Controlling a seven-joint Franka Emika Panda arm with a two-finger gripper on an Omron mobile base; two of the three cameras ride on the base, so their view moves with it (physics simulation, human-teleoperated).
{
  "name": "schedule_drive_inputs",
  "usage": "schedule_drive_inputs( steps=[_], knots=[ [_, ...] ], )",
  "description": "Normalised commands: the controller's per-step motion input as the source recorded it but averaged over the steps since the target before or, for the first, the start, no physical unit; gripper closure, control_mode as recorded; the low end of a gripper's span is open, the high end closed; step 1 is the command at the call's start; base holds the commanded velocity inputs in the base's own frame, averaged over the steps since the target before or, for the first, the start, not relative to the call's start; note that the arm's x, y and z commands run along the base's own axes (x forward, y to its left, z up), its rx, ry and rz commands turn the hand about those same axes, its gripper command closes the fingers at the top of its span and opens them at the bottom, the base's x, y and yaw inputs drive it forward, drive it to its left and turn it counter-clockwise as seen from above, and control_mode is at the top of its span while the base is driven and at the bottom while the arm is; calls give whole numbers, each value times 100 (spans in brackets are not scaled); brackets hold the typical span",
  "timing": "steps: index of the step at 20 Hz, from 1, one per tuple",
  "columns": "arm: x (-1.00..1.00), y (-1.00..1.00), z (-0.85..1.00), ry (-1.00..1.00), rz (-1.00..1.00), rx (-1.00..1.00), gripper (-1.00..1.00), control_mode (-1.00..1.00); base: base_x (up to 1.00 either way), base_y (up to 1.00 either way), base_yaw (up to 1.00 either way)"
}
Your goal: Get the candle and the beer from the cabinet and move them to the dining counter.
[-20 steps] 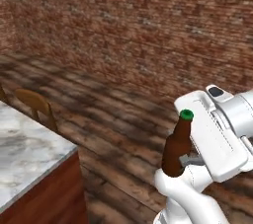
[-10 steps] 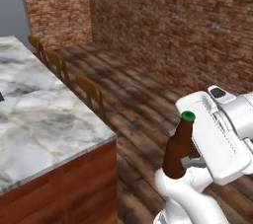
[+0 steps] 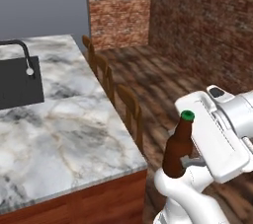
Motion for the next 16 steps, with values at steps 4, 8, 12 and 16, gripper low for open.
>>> schedule_drive_inputs(
  steps=[4,8,12,16],
  knots=[
    [0,0,0,0,0,0,100,100,70,-7,26],
    [58,-7,-17,0,18,0,100,-100,17,0,5],
    [95,-37,-38,0,24,3,100,-100,0,0,0],
    [100,-47,-35,1,22,7,100,-100,0,0,0]
  ],
)
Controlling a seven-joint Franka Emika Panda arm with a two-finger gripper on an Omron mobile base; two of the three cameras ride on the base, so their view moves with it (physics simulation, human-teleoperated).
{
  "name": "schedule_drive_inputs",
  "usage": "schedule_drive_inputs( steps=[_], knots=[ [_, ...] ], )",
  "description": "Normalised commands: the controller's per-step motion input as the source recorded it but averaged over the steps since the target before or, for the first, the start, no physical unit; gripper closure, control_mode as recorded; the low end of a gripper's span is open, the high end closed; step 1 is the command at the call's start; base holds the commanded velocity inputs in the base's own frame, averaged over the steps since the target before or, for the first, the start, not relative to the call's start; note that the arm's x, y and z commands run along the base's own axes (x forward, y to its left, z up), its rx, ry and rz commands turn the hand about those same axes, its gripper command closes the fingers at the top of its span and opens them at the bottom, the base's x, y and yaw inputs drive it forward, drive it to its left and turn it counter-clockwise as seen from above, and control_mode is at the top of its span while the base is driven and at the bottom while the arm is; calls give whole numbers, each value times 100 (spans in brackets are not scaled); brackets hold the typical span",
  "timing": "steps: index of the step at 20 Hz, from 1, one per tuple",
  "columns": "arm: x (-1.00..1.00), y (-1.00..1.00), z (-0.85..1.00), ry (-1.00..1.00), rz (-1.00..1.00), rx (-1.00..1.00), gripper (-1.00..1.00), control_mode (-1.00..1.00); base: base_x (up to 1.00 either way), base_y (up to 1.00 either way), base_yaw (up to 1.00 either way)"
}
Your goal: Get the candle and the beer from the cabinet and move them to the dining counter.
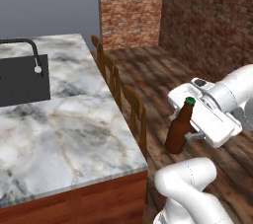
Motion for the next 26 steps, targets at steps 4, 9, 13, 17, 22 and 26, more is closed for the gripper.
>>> schedule_drive_inputs(
  steps=[4,9,13,17,22,26],
  knots=[
    [85,-18,-28,0,17,3,100,-100,0,0,0],
    [73,30,-4,-1,3,0,100,-100,0,0,0],
    [64,62,-2,0,0,0,100,-100,0,0,0],
    [26,23,-5,5,0,0,100,-100,0,0,0],
    [6,5,-11,1,1,0,100,-100,0,0,0],
    [24,27,-28,0,-1,0,100,-100,0,0,0]
  ],
)
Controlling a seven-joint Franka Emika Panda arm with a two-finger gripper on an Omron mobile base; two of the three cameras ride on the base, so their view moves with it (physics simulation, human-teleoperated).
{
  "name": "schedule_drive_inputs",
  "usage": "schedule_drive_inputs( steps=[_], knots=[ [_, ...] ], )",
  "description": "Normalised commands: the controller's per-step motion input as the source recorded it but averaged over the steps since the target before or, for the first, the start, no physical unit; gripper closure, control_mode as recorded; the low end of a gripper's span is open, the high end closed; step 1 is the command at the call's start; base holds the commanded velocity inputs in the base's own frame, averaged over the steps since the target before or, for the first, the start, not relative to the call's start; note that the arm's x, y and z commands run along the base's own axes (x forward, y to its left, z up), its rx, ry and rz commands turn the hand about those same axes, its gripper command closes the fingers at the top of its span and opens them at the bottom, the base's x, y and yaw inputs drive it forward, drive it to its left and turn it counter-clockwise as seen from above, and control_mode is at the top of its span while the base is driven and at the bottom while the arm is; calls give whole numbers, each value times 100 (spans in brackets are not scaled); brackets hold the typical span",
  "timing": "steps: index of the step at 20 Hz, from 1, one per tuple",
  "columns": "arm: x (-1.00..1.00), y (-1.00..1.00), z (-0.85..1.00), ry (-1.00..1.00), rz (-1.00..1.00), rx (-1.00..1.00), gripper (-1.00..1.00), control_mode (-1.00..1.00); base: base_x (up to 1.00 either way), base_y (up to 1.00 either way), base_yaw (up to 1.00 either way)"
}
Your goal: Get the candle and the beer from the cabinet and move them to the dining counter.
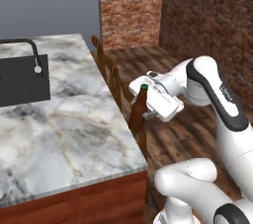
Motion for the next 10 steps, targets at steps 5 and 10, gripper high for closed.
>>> schedule_drive_inputs(
  steps=[5,10],
  knots=[
    [31,43,-30,0,-7,0,100,-100,0,0,0],
    [18,26,-31,0,-9,0,100,-100,0,0,0]
  ],
)
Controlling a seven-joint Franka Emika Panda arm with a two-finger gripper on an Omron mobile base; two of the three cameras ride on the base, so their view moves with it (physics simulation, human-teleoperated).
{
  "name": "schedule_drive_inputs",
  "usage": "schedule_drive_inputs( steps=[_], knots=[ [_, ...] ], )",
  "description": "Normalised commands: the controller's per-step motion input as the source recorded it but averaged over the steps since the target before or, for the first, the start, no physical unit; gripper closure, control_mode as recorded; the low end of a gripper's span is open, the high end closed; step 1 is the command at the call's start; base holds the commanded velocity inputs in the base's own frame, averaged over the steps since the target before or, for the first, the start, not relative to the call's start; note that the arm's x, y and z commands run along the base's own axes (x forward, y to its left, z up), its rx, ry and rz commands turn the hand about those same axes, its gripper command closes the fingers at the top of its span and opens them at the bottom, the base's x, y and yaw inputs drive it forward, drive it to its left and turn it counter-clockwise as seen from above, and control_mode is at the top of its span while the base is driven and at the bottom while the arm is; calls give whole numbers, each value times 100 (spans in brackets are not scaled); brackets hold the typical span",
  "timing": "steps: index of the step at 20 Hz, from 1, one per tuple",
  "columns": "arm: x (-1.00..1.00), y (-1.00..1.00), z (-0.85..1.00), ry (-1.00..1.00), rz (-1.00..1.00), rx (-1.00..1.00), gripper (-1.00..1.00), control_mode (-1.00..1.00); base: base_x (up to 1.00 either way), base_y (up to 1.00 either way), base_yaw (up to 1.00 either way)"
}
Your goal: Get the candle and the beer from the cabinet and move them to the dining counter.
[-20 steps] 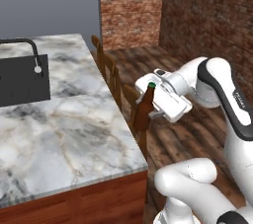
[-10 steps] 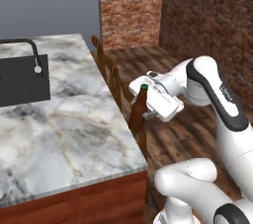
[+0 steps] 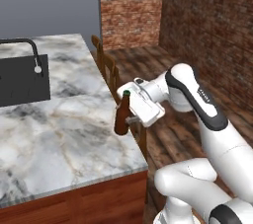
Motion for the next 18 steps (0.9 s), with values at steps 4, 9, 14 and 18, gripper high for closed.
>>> schedule_drive_inputs(
  steps=[4,9,14,18],
  knots=[
    [11,5,-36,0,-8,0,100,-100,0,0,0],
    [17,0,-25,1,-6,0,100,-100,0,0,0],
    [29,0,-7,5,-4,0,100,-100,0,0,0],
    [32,0,-11,3,-3,0,100,-100,0,0,0]
  ],
)
